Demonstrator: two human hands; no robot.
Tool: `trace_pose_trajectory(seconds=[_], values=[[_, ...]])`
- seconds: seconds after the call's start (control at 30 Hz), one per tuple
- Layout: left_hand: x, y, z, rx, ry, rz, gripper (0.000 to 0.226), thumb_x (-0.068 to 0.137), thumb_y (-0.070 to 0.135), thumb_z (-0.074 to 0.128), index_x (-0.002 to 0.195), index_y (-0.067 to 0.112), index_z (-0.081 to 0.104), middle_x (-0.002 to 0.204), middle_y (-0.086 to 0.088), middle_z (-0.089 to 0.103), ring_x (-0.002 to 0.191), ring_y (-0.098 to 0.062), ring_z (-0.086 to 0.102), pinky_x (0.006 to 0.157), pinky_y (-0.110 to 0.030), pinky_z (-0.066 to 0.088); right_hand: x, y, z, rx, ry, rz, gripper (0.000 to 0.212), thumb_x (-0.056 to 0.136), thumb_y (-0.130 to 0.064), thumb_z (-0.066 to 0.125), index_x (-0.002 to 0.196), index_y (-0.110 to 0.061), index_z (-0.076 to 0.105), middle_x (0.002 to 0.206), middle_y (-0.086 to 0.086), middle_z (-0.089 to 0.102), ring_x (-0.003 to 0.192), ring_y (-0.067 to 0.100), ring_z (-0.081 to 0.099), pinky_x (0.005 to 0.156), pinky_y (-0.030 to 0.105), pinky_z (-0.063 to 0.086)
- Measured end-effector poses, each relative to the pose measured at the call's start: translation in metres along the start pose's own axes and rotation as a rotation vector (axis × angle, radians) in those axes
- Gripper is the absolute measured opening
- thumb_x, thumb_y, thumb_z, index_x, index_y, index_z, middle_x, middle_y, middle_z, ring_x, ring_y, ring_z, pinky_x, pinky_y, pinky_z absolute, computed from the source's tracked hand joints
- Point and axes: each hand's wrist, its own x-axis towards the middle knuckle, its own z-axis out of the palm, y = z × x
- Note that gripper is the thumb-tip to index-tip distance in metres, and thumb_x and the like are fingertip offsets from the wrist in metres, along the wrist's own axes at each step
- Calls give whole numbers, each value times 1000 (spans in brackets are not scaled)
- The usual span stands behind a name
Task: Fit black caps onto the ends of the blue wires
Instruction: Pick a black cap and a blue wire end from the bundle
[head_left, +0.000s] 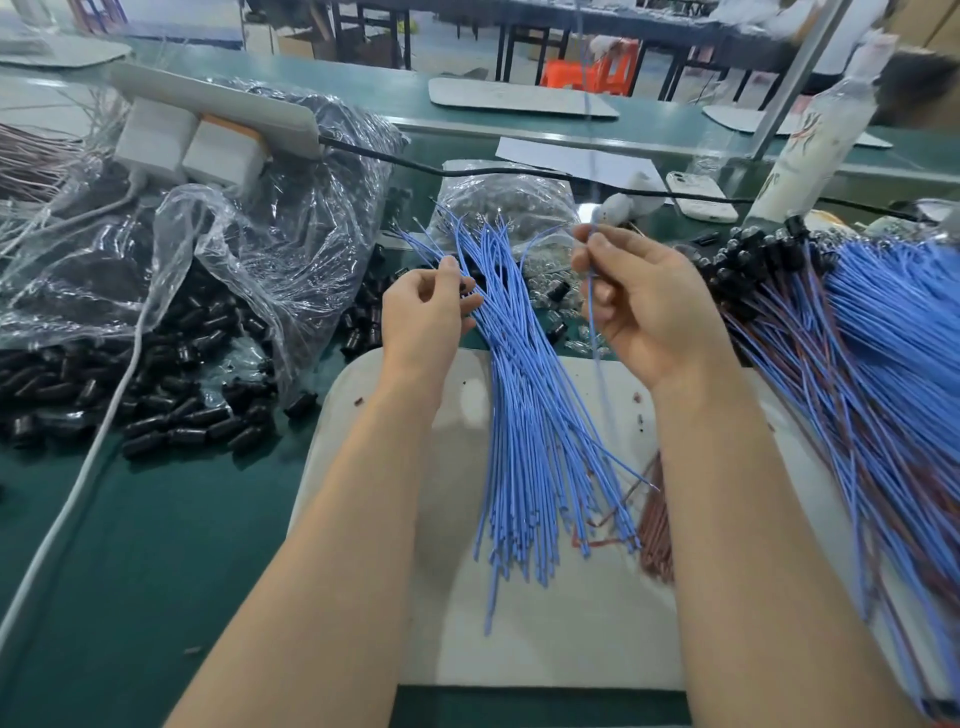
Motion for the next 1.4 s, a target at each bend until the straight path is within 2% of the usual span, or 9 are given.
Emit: trace_pose_trajectory(seconds=[0.17,0.27,0.37,0.53,0.73,0.93,1.2,1.3,1.4], values=[[-12,7,10,-24,-322,-61,24,100,30,45,85,14,54,92,-1,73,79,-14,71,67,-26,58,1,18,4,12,436,-185,13,100,-9,44,90,-13,49,70,3,67,49,7,57,49,17,48],[-19,7,13,72,-454,-112,28,102,34,39,84,14,47,59,4,65,42,-9,53,43,-20,44,5,24,1,27,543,-242,13,101,-9,42,90,-14,47,76,7,65,51,8,58,51,19,49],[-16,5,13,85,-431,-98,30,103,33,34,82,14,43,44,12,35,35,-5,26,36,-16,22,5,27,-1,-7,434,-153,13,98,-10,50,87,-16,55,77,3,66,53,6,57,53,18,49],[-18,0,17,152,-319,31,28,103,29,34,80,14,39,53,6,36,34,-2,32,35,-15,29,3,43,7,-449,238,-82,12,94,-9,55,87,-14,63,74,-1,65,51,0,55,52,16,46],[-8,0,7,-39,-97,-92,23,102,30,40,87,13,46,63,1,67,50,-5,63,47,-16,49,2,36,1,-303,462,-226,16,96,-7,53,84,-17,57,69,1,63,50,4,59,53,17,49],[-6,-4,7,-46,-117,-38,3,97,11,52,95,8,52,77,-6,67,58,-4,66,57,-16,52,2,36,3,-221,529,-274,14,96,-7,54,83,-13,56,67,0,64,53,4,62,54,18,51],[-14,-3,11,114,-205,55,12,96,5,50,99,17,49,100,-4,67,78,-3,65,68,-13,52,4,35,1,-228,564,-283,19,99,-10,45,82,-14,54,68,0,63,58,8,61,59,23,51],[-13,-1,8,148,-218,66,15,93,9,58,91,24,56,98,-2,67,83,-15,64,79,-26,55,4,34,2,-112,490,-244,24,97,-2,39,85,-16,55,61,-5,54,56,6,55,61,24,50],[-13,2,7,50,-247,53,11,91,10,61,93,21,62,85,2,64,73,-8,61,70,-18,53,4,34,7,19,333,-171,27,93,4,40,87,-15,58,53,-7,46,49,7,43,48,20,40]])
